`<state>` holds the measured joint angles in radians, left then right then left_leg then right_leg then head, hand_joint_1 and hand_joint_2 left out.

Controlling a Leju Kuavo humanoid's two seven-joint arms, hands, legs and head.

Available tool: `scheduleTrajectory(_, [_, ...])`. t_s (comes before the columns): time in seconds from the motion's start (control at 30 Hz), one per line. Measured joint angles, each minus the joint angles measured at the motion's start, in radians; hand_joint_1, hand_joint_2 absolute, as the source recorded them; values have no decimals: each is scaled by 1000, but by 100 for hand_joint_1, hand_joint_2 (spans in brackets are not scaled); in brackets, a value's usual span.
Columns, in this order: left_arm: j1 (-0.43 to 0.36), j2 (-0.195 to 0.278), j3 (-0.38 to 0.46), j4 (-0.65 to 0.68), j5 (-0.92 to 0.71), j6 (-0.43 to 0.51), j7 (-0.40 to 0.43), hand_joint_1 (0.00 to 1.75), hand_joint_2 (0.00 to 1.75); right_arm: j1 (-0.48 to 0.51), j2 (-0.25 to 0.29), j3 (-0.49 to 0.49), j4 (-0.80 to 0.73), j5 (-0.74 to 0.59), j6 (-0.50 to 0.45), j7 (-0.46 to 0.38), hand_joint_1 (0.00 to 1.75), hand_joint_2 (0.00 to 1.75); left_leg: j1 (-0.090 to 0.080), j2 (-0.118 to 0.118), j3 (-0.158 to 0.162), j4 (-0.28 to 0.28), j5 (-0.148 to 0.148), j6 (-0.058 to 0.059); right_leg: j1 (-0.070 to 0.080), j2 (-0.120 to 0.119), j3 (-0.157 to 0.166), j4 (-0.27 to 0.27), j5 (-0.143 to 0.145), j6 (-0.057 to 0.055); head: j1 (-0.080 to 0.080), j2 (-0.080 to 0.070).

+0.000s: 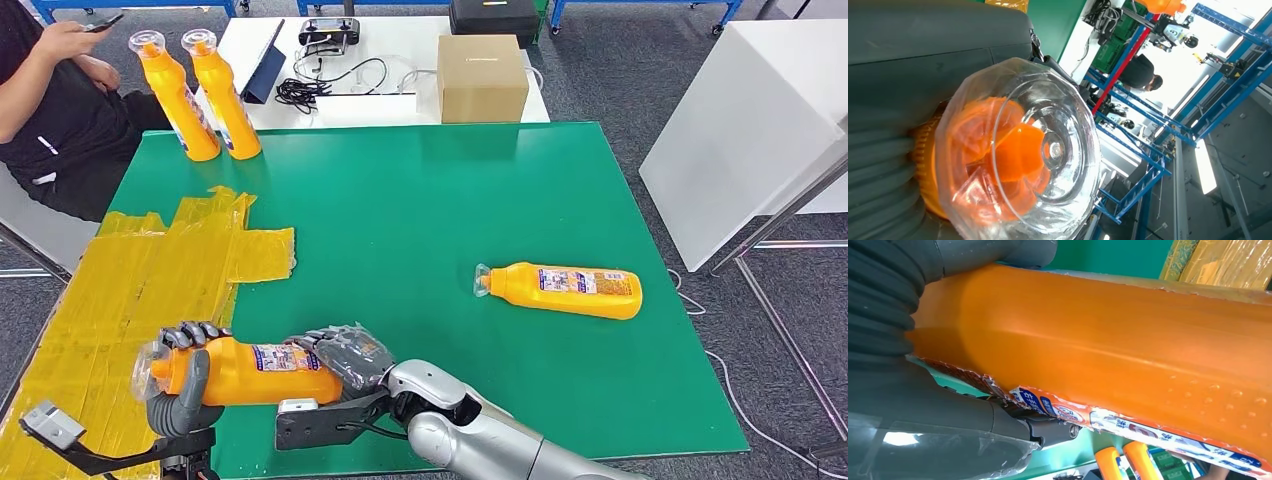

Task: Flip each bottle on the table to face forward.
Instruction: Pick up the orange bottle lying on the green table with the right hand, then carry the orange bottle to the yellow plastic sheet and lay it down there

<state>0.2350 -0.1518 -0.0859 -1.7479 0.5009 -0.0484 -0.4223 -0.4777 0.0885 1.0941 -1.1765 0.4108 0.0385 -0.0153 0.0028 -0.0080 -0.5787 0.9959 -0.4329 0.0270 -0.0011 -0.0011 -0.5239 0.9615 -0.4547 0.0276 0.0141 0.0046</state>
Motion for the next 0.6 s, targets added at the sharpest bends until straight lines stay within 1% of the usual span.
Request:
scheduleTrajectory(0.13, [0,0,0,0,0,-1,0,175,175,0,0,0,0,0,0,0,175,175,0,0,0,0,0,0,0,0,0,0,0,0,0,0])
scheduleTrajectory(0.17, [0,0,0,0,0,-1,0,175,175,0,0,0,0,0,0,0,168,175,0,0,0,0,0,0,0,0,0,0,0,0,0,0])
scheduleTrajectory(0.2, [0,0,0,0,0,-2,0,175,175,0,0,0,0,0,-2,-1,125,175,0,0,0,0,0,0,0,0,0,0,0,0,0,0])
scheduleTrajectory(0.27, [-1,0,0,0,-1,-4,-1,175,175,2,0,-1,0,4,-11,-4,38,87,0,0,0,0,0,0,0,0,0,0,0,0,0,0])
scheduleTrajectory(0.3, [-2,0,0,0,-3,-5,-1,175,175,5,0,-2,0,9,-19,-7,0,44,0,0,0,0,0,0,0,0,0,0,0,0,0,0])
scheduleTrajectory(0.33, [-4,0,0,0,-6,-4,-1,175,175,10,-1,-2,-2,15,-29,-12,0,0,0,0,0,0,0,0,0,0,-1,0,0,0,0,0])
scheduleTrajectory(0.5, [-21,-1,-5,1,-69,34,-24,175,175,64,-16,-38,-49,44,-98,-24,0,0,0,0,0,0,0,0,0,0,-1,0,0,0,0,0])
scheduleTrajectory(0.6, [-38,1,-2,-10,-148,86,-73,175,175,129,-51,-101,-120,79,-182,-42,0,0,0,-2,0,0,0,0,0,-1,-1,0,0,0,0,0])
